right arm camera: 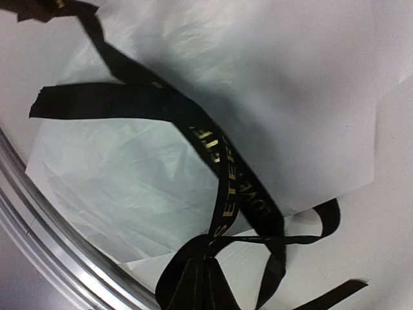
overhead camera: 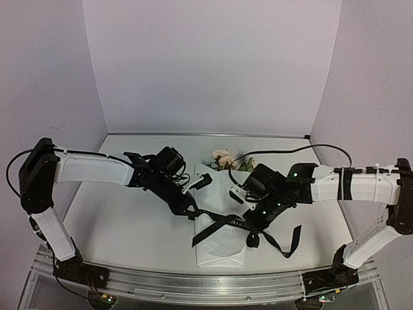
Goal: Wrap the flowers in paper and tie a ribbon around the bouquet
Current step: Cross the ribbon over the folded bouquet.
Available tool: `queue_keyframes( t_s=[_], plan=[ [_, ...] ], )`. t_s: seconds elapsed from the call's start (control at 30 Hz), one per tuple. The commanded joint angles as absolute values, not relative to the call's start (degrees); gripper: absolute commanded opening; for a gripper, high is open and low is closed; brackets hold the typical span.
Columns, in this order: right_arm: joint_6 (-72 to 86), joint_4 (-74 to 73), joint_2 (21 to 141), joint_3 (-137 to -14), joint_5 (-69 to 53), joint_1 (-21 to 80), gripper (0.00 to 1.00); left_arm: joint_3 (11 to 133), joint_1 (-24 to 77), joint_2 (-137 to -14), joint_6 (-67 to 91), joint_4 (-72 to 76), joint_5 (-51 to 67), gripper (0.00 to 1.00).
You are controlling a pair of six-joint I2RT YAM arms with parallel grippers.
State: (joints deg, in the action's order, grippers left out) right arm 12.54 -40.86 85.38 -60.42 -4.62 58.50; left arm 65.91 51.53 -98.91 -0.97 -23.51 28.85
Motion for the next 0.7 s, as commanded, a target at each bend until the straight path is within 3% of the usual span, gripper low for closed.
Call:
queue_keyframes(
  t_s=[0.0,0.43,0.67],
  plan=[
    [11.3,-41.0,87.7,-63.7,-10.3,60.9,0.0,66.6,51.2,-97.9,0.9,-23.2,32.0,0.0],
    [14.9,-46.0,79.2,-64.7,4.7,51.5,0.0,66.8,51.2,-98.2,1.6,-22.8,29.9,0.0],
    [13.6,-42.7,77.3,-63.7,-5.1,52.7,0.0,66.5,51.2,-98.3,1.9,-22.5,30.0,0.0]
  ],
)
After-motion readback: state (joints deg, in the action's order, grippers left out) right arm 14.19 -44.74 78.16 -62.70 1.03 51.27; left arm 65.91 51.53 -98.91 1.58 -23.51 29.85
